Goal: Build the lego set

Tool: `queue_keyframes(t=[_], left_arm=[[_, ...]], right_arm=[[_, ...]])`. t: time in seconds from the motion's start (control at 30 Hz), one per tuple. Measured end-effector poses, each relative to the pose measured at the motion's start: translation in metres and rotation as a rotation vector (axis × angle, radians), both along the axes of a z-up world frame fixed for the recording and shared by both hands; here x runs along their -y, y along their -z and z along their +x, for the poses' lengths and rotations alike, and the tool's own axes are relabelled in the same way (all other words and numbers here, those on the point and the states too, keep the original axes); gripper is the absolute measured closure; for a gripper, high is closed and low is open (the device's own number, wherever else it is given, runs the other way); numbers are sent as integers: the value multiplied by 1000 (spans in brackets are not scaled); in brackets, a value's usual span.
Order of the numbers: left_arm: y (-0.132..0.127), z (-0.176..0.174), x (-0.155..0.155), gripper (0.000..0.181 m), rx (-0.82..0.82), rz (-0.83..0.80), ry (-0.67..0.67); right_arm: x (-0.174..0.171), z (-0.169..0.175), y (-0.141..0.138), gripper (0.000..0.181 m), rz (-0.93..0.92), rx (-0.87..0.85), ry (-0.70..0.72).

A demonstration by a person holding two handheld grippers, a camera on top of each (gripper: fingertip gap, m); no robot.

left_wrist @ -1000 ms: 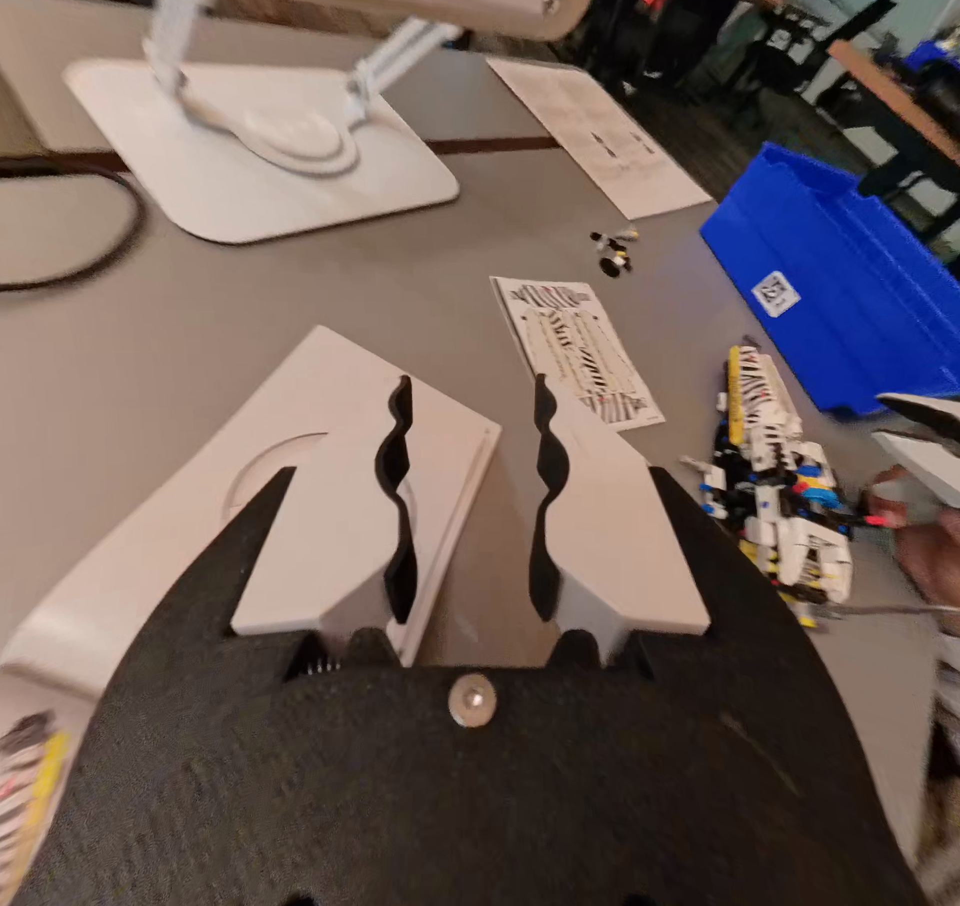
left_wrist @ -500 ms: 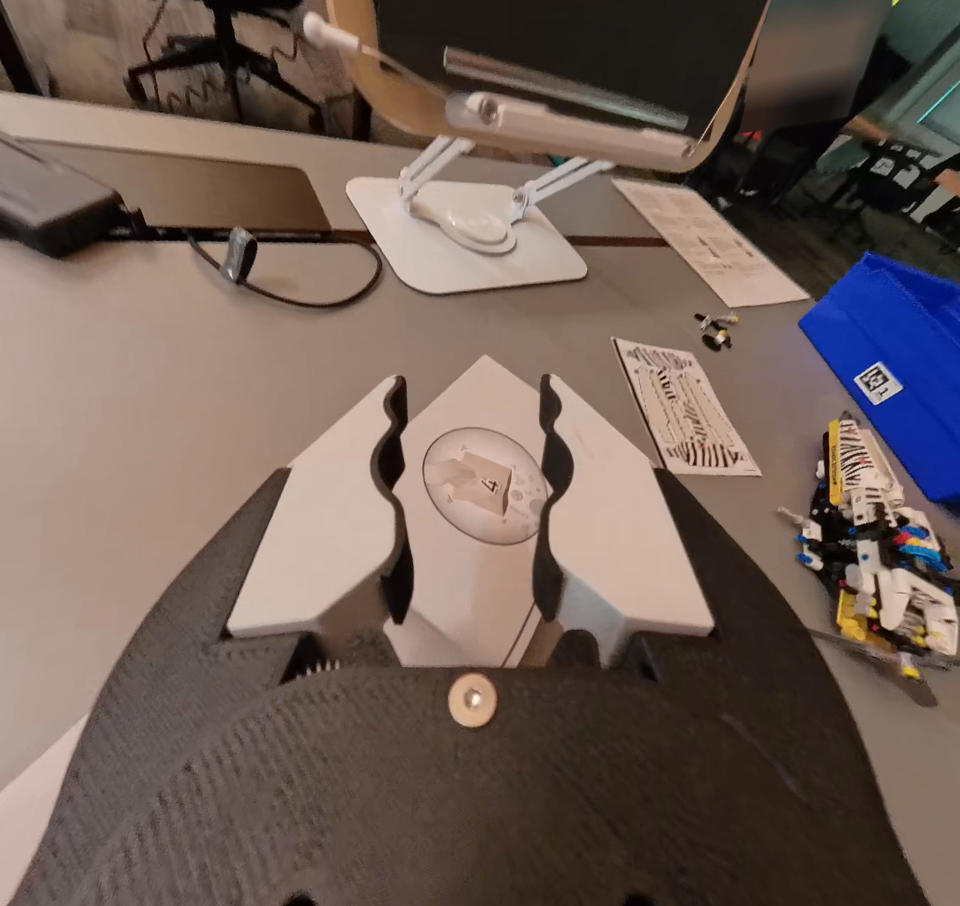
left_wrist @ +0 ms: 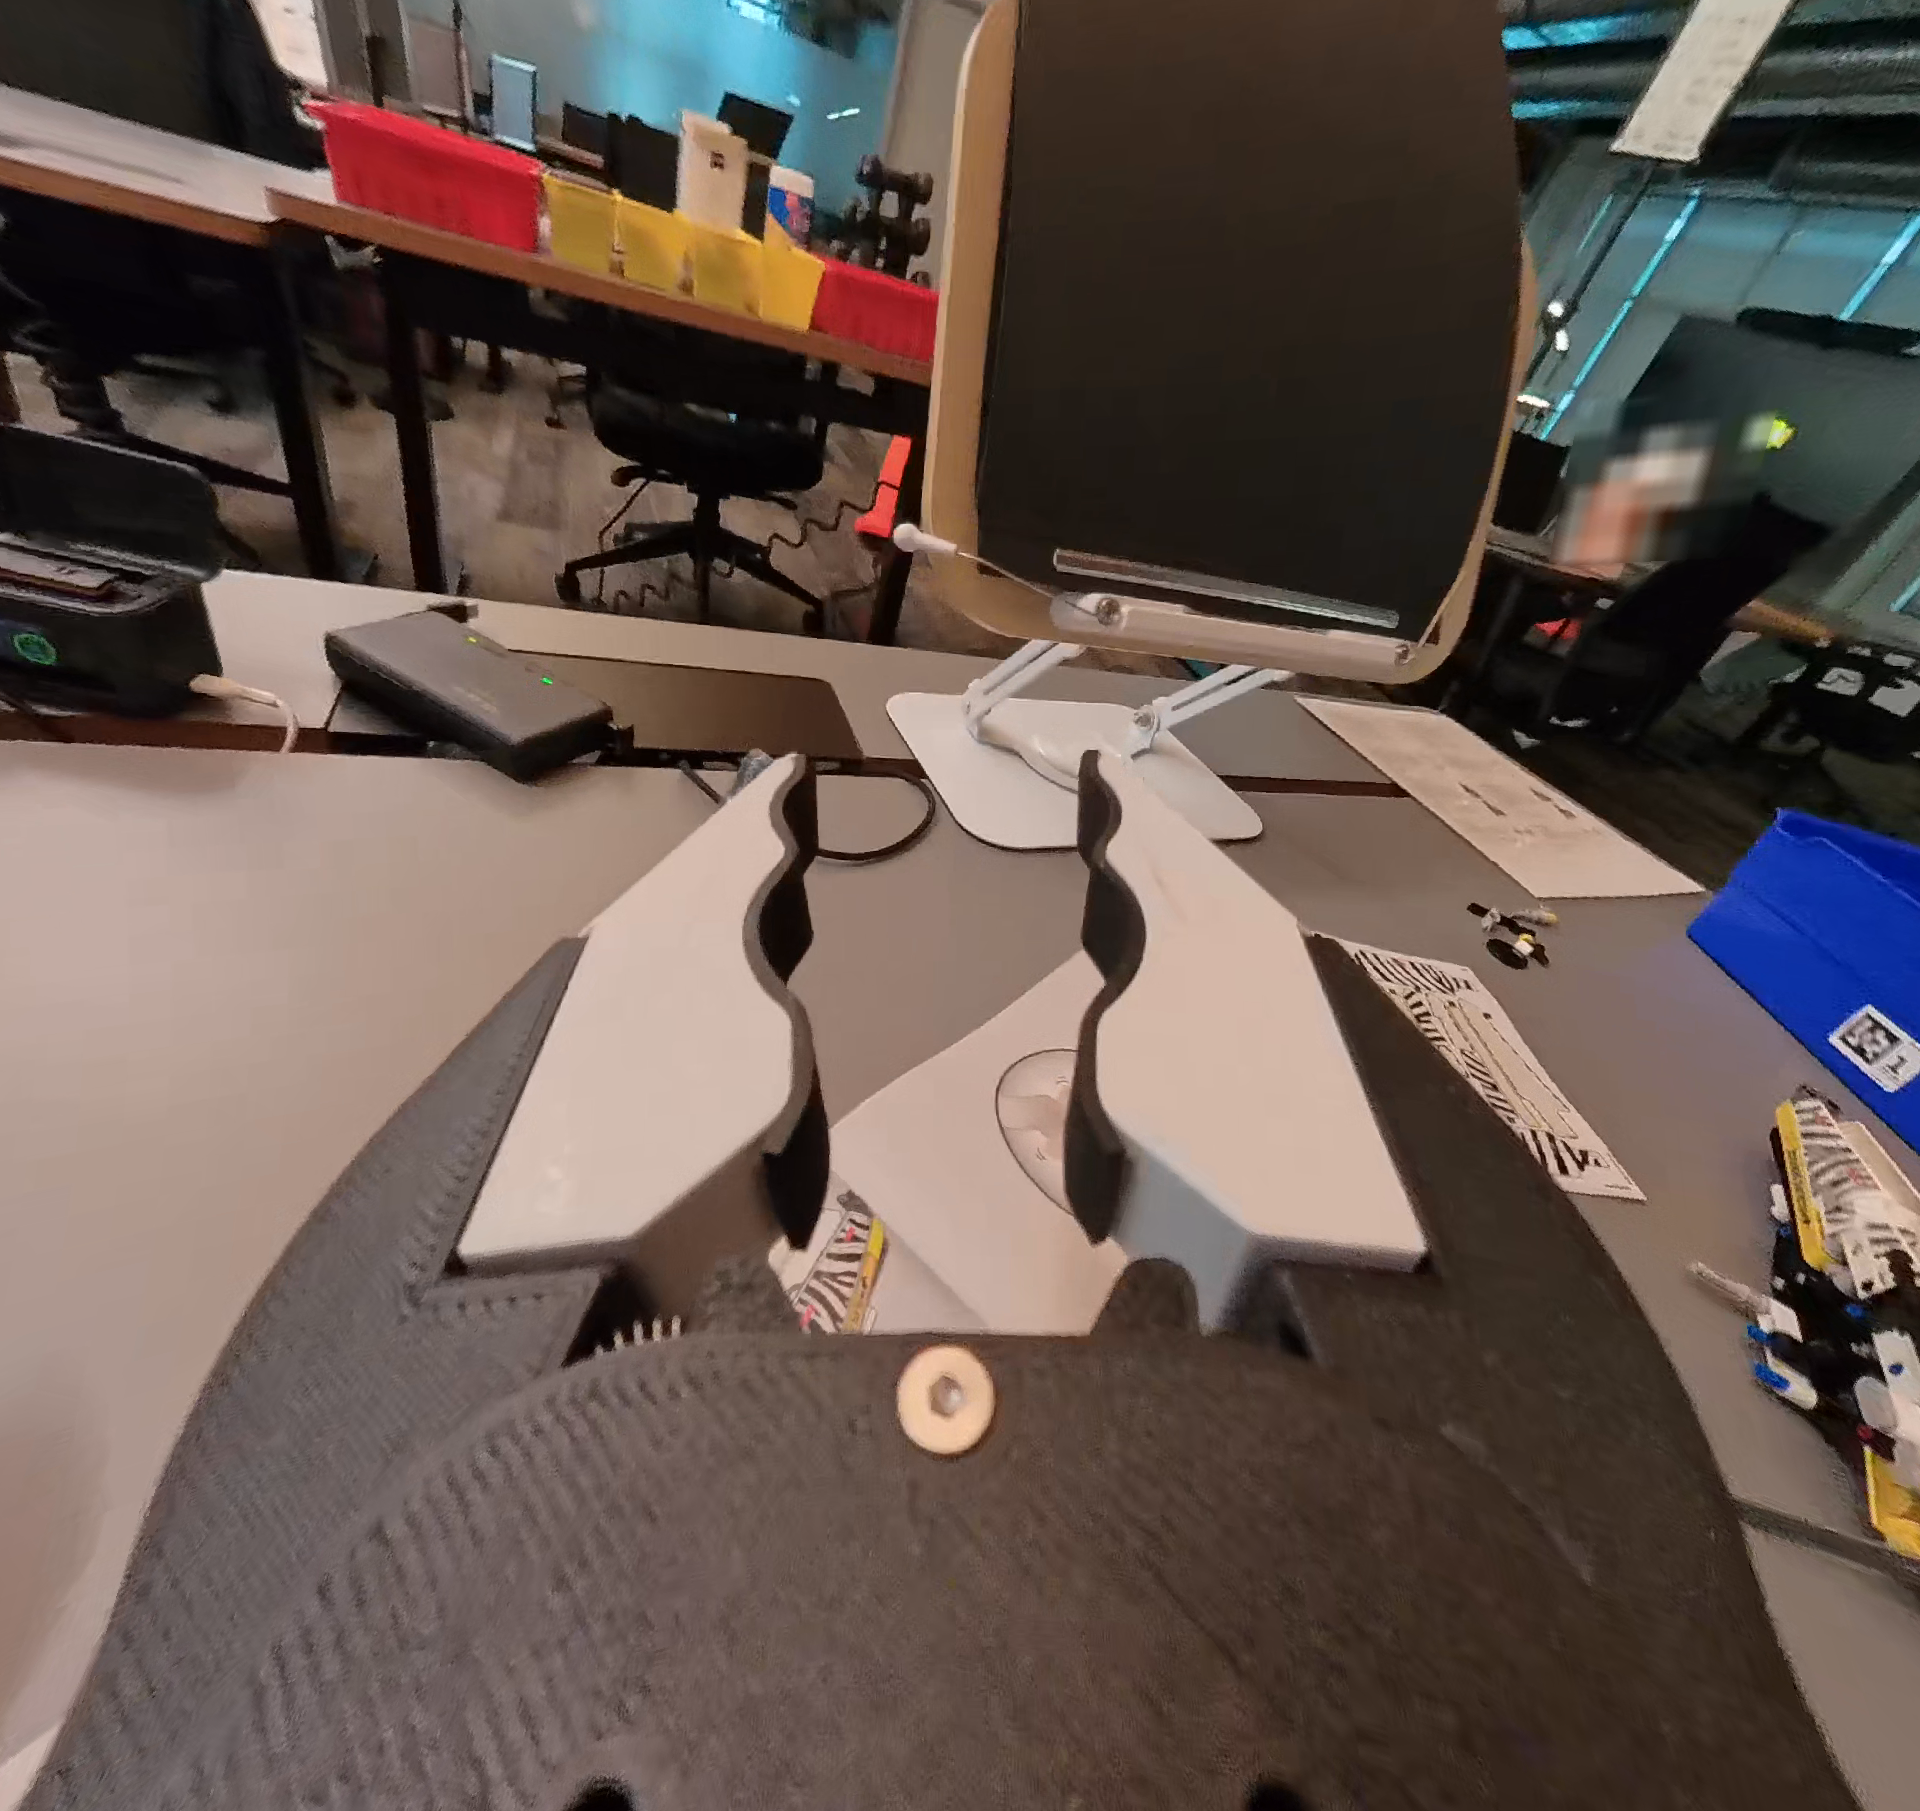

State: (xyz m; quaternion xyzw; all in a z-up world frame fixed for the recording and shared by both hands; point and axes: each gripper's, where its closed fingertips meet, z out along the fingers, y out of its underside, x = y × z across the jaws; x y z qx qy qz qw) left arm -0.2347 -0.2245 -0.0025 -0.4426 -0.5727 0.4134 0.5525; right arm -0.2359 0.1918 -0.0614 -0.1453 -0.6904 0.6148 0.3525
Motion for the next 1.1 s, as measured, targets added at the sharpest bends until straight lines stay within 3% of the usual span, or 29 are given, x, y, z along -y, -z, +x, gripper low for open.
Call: queue_keyframes(t=[0.1, 0.17, 0.3, 0.4, 0.47, 0.57, 0.73, 0.9, 1.1], left_arm=[[17, -2, 2, 129, 78, -81, 65], [33, -2, 16, 131, 164, -176, 40], [26, 2, 22, 132, 121, -102, 55], [12, 4, 16, 134, 38, -35, 94], [9, 1, 11, 138, -20, 21, 118], [19, -3, -8, 136, 9, 40, 210], [26, -5, -12, 135, 78, -99, 186], [19, -3, -18, 136, 50, -51, 228], [13, -1, -17, 136, 23, -17, 235]], right_arm=[[3, 32, -32, 165, -157, -62, -124], [15, 61, -52, 168, -282, -27, -212], [86, 129, -73, 171, -406, 131, -405], [167, 177, -39, 158, -149, 278, -612], [202, 181, -6, 155, 52, 316, -620], [232, 167, 21, 160, 166, 373, -606], [261, 150, 67, 144, 371, 478, -574], [275, 152, 95, 141, 492, 573, -551], [284, 148, 103, 141, 552, 560, -532]])
